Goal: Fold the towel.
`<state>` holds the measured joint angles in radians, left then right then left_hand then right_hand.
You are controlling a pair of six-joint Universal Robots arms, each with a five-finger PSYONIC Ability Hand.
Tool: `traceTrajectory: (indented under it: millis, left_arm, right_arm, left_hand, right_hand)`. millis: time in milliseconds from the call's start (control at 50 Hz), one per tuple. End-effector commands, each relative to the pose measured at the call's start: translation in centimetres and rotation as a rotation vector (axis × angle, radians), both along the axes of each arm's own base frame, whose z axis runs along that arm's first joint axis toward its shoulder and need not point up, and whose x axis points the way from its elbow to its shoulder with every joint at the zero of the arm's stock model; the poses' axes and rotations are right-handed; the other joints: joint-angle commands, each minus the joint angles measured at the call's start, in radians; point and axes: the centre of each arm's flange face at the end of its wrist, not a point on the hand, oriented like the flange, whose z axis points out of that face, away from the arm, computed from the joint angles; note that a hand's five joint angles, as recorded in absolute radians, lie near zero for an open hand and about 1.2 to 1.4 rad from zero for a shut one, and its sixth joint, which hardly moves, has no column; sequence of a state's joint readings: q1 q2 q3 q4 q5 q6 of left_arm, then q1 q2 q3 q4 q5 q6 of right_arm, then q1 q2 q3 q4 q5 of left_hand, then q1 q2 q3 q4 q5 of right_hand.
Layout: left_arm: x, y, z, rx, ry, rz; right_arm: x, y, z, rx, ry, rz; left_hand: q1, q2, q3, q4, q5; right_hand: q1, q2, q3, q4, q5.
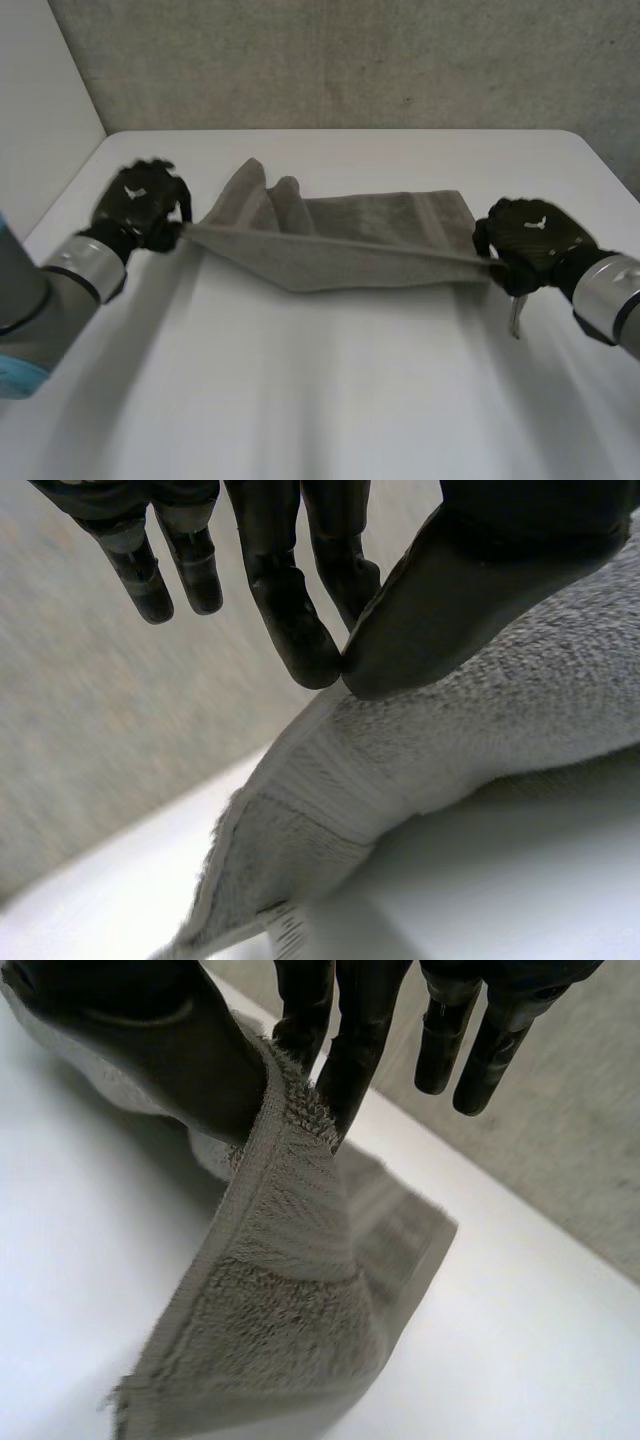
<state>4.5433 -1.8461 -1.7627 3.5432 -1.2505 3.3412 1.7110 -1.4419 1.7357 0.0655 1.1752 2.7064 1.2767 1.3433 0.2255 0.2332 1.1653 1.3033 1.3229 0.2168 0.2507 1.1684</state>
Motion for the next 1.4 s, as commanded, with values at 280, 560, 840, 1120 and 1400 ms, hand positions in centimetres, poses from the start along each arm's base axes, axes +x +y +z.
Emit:
traceTrajectory:
  millis: [280, 560, 840, 1120, 1400]
  left_arm:
    - [3.5, 7.1, 8.0, -0.051, 0.004, 0.051]
    - [3.3, 5.0, 5.8, 0.034, -0.009, 0.019]
    - [2.9, 2.5, 5.8, 0.054, -0.008, 0.016]
    - [0.0, 3.6, 0.6, 0.228, -0.036, -0.089]
    - [0.4, 8.8, 0.3, 0.329, -0.051, -0.104]
  right_arm:
    - [-1.1, 4.1, 8.2, -0.164, 0.012, 0.002]
    - [-1.1, 0.5, 3.5, -0.079, 0.195, 0.086]
    - [-1.0, -0.8, 4.8, -0.1, 0.12, 0.053]
    - [1.4, -0.6, 1.9, -0.038, 0.137, 0.115]
    - [1.4, -0.4, 0.6, -0.051, 0.143, 0.11]
  left_hand:
    - [0.12, 0.053, -0.051, -0.059, 0.056]
    - [0.12, 0.053, -0.051, -0.059, 0.056]
    - [0.12, 0.053, -0.051, -0.059, 0.056]
    - [-0.027, -0.093, -0.051, -0.059, -0.09]
    - [-1.043, -1.109, -0.051, -0.059, -1.106]
  right_hand:
    - [0.093, 0.073, -0.042, -0.076, 0.053]
    - [0.093, 0.073, -0.042, -0.076, 0.053]
    - [0.093, 0.073, -0.042, -0.076, 0.053]
    - [0.093, 0.073, -0.042, -0.076, 0.053]
    - [0.093, 0.073, -0.042, -0.076, 0.053]
